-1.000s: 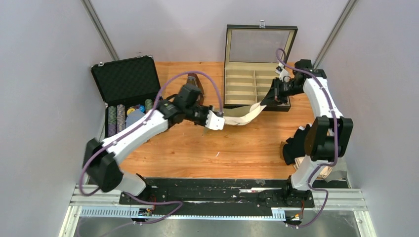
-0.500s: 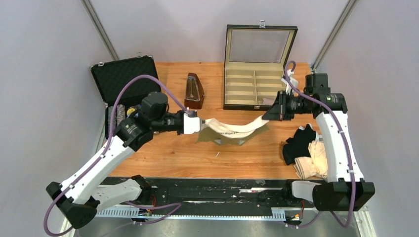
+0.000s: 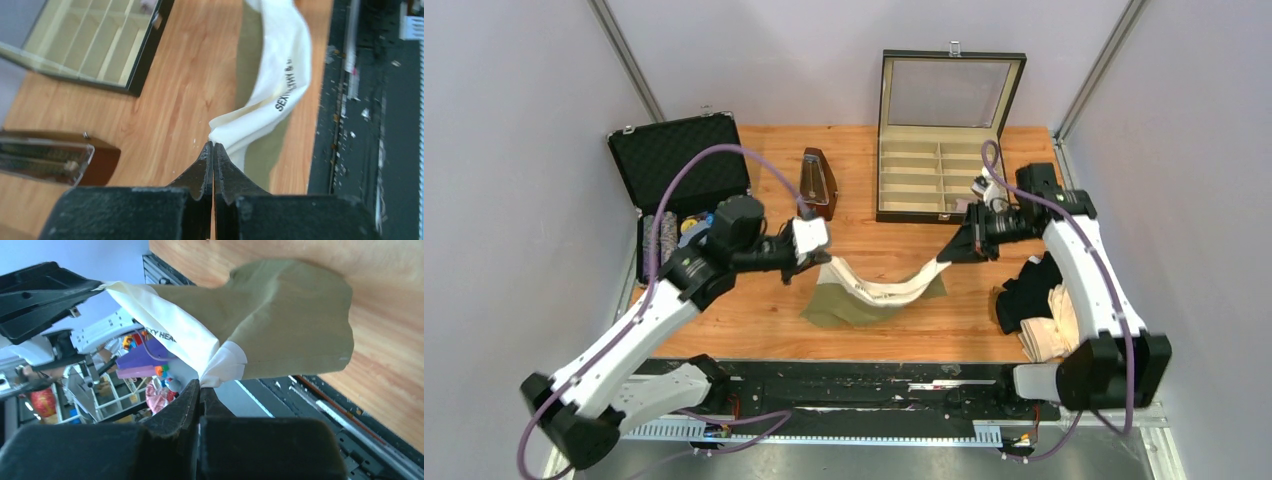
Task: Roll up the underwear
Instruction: Flatten out the underwear at the center of the board.
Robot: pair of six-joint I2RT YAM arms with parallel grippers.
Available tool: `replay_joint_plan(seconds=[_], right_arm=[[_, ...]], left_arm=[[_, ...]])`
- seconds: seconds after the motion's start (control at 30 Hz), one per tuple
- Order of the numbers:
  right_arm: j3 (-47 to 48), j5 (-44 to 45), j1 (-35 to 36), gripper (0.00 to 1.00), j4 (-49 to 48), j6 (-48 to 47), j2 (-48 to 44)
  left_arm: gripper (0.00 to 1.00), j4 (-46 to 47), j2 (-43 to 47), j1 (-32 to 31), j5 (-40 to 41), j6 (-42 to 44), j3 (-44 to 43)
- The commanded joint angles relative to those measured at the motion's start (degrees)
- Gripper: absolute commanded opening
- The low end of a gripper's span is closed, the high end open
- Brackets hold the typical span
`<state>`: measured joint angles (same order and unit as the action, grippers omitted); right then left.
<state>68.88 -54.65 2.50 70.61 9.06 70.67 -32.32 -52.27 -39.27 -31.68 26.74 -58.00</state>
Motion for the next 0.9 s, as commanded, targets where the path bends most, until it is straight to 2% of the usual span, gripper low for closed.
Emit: replay_joint_plan(seconds=[0.0,0.13,0.2,0.23,0.27,0.3,0.43,0.53,0.6,0.63,0.73,0.87], right_arm=[[8.18,1.31,0.05,0.01,-8.47,3.98,12.42],[15.54,9.25,0.05,0.08,-11.81,3.27,26.60],[20.04,11.66,0.05,0.25,-12.29,3.29,32.79],[21.76,12.55,0.05,0.35,-12.28,3.47,35.15],[23.20,13.79,0.10,0.41,-12.30,3.50,36.63],[24.26,14.86,0.05,0.44,-12.18,3.28,37.37],[22.71,17.63,-0.33,0.54,-12.21,-1.10,34.25],[18.21,17.31,-0.57,0.53,-12.43,-5.93,30.04],[13.57,15.35,-0.06,0.49,-13.45,-10.13,27.43],[11.38,15.36,0.41,0.46,-14.07,-11.37,26.92],[5.74,15.15,1.88,0.34,-17.55,-14.65,26.14],[4.17,16.20,4.69,0.23,-20.43,-18.53,27.26]], left_arm=[[0.00,9.24,-12.27,5.41,5.52,-13.12,-2.24],[0.00,16.08,-23.84,10.36,11.04,-13.74,-4.12],[0.01,17.63,-29.30,11.48,14.01,-13.86,-5.86],[0.15,17.28,-32.57,11.75,16.03,-13.97,-6.67],[0.21,16.85,-33.74,12.06,17.40,-14.98,-7.96],[0.32,16.25,-35.42,12.22,20.31,-15.76,-8.38],[0.54,16.33,-32.21,13.09,23.56,-21.88,-7.24],[0.63,14.80,-28.63,13.08,23.36,-25.31,-4.75],[0.64,14.73,-26.33,13.07,18.58,-26.28,-2.31],[0.63,14.78,-25.50,13.07,13.55,-27.53,-1.33],[0.57,15.87,-24.78,13.07,3.40,-30.82,3.60],[0.46,17.10,-24.19,13.12,-2.03,-33.00,8.92]])
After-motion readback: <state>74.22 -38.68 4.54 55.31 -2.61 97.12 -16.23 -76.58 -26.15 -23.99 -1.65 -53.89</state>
